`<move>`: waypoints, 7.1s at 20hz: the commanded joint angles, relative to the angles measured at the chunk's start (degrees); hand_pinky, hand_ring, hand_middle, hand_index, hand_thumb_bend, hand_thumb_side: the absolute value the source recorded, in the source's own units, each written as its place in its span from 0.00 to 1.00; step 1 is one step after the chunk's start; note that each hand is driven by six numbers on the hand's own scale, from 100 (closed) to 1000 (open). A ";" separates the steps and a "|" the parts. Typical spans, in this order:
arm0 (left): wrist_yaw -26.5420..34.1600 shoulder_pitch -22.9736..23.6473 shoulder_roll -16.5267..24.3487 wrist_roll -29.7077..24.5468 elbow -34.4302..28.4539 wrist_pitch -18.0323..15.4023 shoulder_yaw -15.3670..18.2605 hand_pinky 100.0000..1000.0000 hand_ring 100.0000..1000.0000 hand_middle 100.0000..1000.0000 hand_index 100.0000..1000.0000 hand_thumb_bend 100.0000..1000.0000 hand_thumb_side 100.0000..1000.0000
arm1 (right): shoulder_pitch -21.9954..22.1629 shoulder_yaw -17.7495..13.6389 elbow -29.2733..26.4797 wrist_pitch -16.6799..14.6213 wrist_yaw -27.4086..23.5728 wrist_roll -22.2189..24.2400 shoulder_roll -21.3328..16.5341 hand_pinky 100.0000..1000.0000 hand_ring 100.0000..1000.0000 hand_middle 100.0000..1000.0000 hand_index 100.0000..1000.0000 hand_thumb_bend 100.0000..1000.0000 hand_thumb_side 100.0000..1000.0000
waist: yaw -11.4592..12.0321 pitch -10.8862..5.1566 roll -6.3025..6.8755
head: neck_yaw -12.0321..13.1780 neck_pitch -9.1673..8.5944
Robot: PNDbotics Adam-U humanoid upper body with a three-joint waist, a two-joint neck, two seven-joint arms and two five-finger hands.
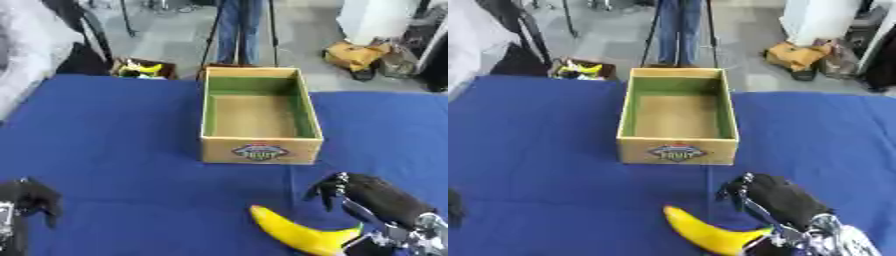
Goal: Pick up objects on the table and place them in the box.
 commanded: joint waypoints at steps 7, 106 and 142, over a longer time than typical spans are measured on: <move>-0.27 -0.18 0.30 -0.18 -1.16 0.01 0.18 0.09 0.25 0.29 0.42 0.00 1.00 | -0.42 -0.45 -0.34 0.36 0.44 -1.83 -0.18 0.42 0.66 0.43 0.66 0.69 0.43 | 0.01 -0.71 0.12 | -0.26 -0.70; -0.29 -0.11 0.19 -0.31 -1.16 0.12 0.39 0.09 0.24 0.29 0.41 0.00 1.00 | 0.28 0.20 4.89 0.82 1.41 -10.31 -1.09 0.29 0.56 0.32 0.40 0.00 0.52 | 0.17 -0.79 0.56 | -2.44 2.71; -0.06 0.07 0.30 -0.71 -1.16 0.15 0.17 0.09 0.25 0.29 0.41 0.00 1.00 | -2.18 2.94 6.07 -2.55 3.92 -6.04 -5.09 0.38 0.66 0.47 0.62 0.37 0.47 | 0.48 -0.94 0.63 | -3.31 1.50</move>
